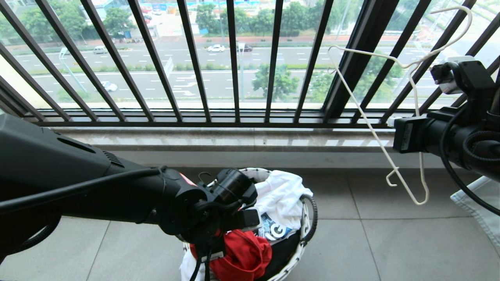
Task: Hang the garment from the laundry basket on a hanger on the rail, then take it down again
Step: Pick up clothes from the basket
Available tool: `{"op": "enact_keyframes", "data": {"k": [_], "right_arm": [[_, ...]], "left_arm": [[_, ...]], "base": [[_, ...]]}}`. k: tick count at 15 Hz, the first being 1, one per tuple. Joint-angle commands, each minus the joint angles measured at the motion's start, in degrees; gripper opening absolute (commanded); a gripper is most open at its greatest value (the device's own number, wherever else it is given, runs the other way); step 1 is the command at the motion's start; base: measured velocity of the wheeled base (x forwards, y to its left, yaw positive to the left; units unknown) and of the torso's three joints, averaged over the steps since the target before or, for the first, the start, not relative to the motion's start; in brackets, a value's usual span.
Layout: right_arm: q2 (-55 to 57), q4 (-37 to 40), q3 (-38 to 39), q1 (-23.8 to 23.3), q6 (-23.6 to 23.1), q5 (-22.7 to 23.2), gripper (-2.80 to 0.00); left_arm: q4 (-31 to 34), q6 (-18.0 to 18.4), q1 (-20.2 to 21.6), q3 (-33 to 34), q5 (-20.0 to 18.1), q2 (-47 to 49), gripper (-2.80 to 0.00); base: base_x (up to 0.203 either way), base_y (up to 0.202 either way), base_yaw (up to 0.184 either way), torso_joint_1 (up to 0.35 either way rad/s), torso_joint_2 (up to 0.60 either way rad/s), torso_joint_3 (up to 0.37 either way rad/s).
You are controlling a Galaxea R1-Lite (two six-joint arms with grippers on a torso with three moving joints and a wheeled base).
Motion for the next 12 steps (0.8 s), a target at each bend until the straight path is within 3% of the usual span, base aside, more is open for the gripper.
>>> {"op": "enact_keyframes", "data": {"k": [1,4,7,9,12], "right_arm": [[0.04,-0.11,0.03,0.02,-0.05,-0.11,-2.80],[-0.09,-0.11,0.03,0.10,-0.05,-0.11,-2.80],[-0.33,-0.11,0.03,0.02,-0.13,-0.11,-2.80],[-0.33,-0.11,0.03,0.02,-0.13,-0.19,-2.80],[0.05,-0.11,0.03,0.06,-0.18,-0.19,-2.80]], "left_arm": [[0.10,-0.73,0.60,-0.53,0.11,-2.53,-2.80],[0.10,-8.08,0.68,-0.60,0.44,-7.50,-2.80],[0.09,-18.64,0.67,0.61,1.41,-11.81,-2.80],[-0.07,-25.77,0.60,1.47,3.34,-14.17,-2.80],[-0.08,-32.73,0.59,3.57,7.57,-17.99,-2.80]], "base": [[0.000,0.000,0.000,0.000,0.00,0.000],[0.000,0.000,0.000,0.000,0.00,0.000],[0.000,0.000,0.000,0.000,0.00,0.000],[0.000,0.000,0.000,0.000,0.00,0.000],[0.000,0.000,0.000,0.000,0.00,0.000]]}}
